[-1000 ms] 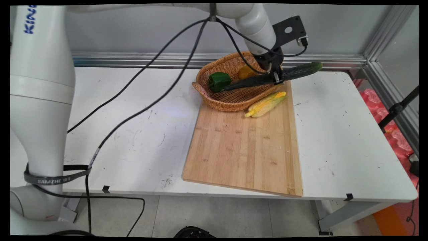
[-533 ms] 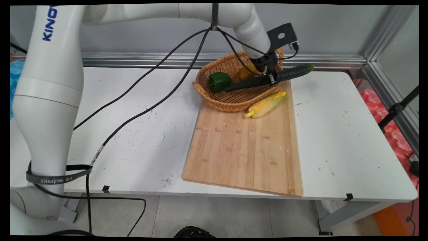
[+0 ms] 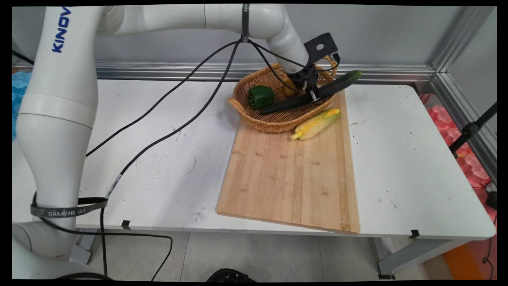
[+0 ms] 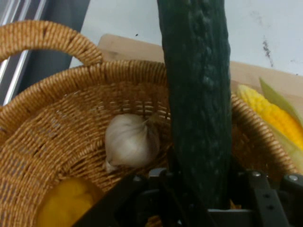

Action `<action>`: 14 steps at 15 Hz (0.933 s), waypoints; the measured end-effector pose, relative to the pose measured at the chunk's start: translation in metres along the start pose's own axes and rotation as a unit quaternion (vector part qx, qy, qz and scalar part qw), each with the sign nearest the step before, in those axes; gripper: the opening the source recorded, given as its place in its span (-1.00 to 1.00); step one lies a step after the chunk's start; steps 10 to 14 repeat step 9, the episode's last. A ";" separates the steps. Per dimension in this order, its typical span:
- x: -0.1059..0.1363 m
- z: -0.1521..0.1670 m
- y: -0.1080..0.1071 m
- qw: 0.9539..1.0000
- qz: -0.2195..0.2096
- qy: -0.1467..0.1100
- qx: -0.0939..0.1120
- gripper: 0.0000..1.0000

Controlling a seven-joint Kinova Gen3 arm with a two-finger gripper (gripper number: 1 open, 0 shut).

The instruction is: Place the picked object in the vegetable basket

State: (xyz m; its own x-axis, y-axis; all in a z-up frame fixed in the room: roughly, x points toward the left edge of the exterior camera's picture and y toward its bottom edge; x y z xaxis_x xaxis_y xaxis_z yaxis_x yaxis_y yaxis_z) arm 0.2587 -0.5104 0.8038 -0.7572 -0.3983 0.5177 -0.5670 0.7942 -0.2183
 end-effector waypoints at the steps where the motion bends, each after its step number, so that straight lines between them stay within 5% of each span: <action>1: -0.002 0.000 -0.002 1.000 -0.002 0.001 -0.001 -1.00; 3: -0.004 -0.002 -0.006 1.000 -0.005 0.004 -0.002 -1.00; 4: -0.005 -0.004 -0.008 1.000 -0.006 0.006 -0.002 1.00; 14: -0.004 -0.018 -0.013 1.000 -0.001 0.013 -0.006 1.00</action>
